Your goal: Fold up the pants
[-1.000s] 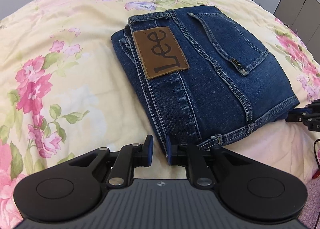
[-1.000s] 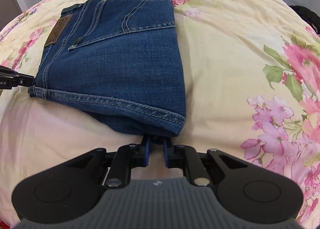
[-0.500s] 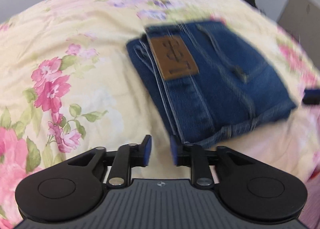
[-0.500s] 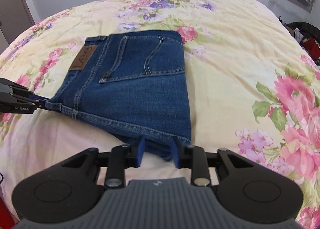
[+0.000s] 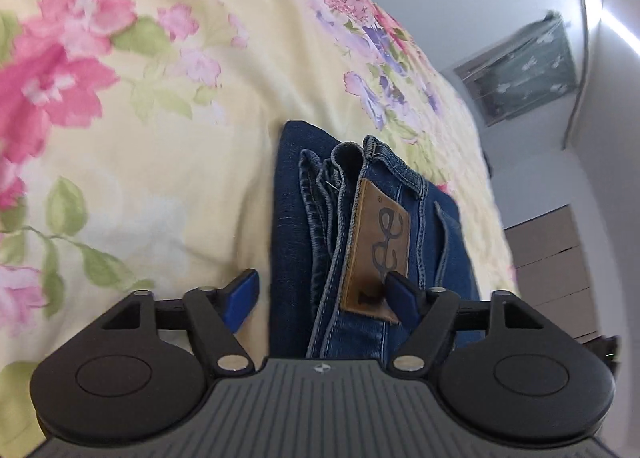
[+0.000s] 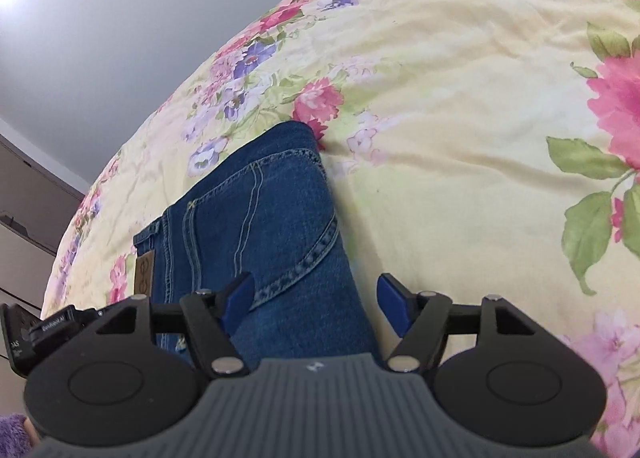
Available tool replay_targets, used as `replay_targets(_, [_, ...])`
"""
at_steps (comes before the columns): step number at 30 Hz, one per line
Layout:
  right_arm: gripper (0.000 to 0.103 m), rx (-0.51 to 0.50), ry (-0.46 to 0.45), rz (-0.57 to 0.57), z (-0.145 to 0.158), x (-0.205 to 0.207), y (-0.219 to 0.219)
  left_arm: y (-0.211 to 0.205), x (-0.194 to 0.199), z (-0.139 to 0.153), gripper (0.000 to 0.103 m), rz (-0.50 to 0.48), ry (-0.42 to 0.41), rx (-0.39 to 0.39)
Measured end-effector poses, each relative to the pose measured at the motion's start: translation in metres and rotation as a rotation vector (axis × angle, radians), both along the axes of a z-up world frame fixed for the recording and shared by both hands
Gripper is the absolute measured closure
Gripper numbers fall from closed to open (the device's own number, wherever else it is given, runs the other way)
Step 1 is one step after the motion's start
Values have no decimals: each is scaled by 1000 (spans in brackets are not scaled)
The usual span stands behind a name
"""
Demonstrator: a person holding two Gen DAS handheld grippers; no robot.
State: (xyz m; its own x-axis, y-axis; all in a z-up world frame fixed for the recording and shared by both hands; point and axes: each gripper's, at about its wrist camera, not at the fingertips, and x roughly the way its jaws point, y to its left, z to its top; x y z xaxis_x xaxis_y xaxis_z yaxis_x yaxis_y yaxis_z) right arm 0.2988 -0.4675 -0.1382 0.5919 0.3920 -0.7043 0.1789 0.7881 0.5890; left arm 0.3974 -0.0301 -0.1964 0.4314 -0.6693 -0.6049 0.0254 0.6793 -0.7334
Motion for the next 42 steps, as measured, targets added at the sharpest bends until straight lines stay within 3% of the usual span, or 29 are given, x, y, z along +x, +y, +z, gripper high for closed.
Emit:
replay_targets(5, [41, 188, -6, 13, -33, 20, -15, 1, 14, -17, 19, -40, -18, -113])
replay_targets(7, [53, 249, -26, 20, -42, 26, -17, -1, 18, -17, 27, -61, -25, -120])
replay_targets(9, [59, 288, -37, 15, -48, 31, -16, -2, 19, -15, 33, -68, -28, -115])
replay_targets(13, [73, 237, -61, 40, -42, 34, -8, -7, 17, -4, 53, -76, -58, -78])
replay_targets(19, [84, 122, -94, 83, -3, 32, 8, -11, 11, 20, 65, -82, -91, -3])
replay_targets(24, [86, 57, -119, 110, 35, 29, 29, -1, -1, 46, 66, -92, -133, 38])
replay_targets(28, [86, 28, -120, 155, 64, 25, 58, 29, -11, 70, 66, -76, -147, 59])
replay_targets(32, [86, 43, -124, 208, 80, 20, 100, 71, -24, 101, 66, -76, -169, 139])
replay_targets(42, [87, 205, -127, 338, 74, 27, 249, 202, -59, 158, 66, 9, -188, 340])
